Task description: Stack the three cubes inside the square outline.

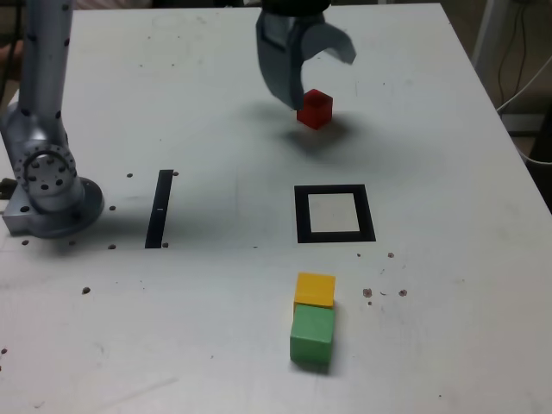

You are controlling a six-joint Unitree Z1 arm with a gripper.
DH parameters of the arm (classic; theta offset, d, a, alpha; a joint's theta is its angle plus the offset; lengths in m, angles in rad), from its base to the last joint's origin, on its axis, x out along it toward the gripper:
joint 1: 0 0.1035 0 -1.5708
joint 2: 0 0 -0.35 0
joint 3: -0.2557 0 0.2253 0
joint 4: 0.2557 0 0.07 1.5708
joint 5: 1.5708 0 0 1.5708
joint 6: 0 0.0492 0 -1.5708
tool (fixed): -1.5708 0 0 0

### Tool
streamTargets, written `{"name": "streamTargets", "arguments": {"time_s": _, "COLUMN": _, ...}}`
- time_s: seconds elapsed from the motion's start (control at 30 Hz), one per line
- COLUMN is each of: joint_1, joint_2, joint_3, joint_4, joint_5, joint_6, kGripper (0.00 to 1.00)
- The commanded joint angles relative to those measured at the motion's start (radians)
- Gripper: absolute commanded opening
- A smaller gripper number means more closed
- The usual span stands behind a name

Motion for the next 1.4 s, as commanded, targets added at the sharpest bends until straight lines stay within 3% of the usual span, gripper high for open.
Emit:
{"name": "streamTargets", "arguments": {"time_s": 0.0, "joint_1": 0.006, "joint_2": 0.029, "joint_3": -0.016, "joint_4": -0.001, "joint_5": 0.018, "joint_6": -0.02, "kGripper": 0.97}}
{"name": "streamTargets", "arguments": {"time_s": 0.17, "joint_1": 0.009, "joint_2": 0.087, "joint_3": -0.07, "joint_4": 0.003, "joint_5": 0.053, "joint_6": -0.047, "kGripper": 0.97}}
{"name": "streamTargets", "arguments": {"time_s": 0.33, "joint_1": 0.012, "joint_2": 0.143, "joint_3": -0.133, "joint_4": 0.03, "joint_5": 0.065, "joint_6": -0.047, "kGripper": 0.96}}
{"name": "streamTargets", "arguments": {"time_s": 0.6, "joint_1": 0.024, "joint_2": 0.201, "joint_3": -0.195, "joint_4": 0.092, "joint_5": 0.063, "joint_6": -0.047, "kGripper": 0.93}}
{"name": "streamTargets", "arguments": {"time_s": 1.37, "joint_1": 0.029, "joint_2": 0.211, "joint_3": -0.188, "joint_4": 0.071, "joint_5": 0.055, "joint_6": -0.045, "kGripper": 0.93}}
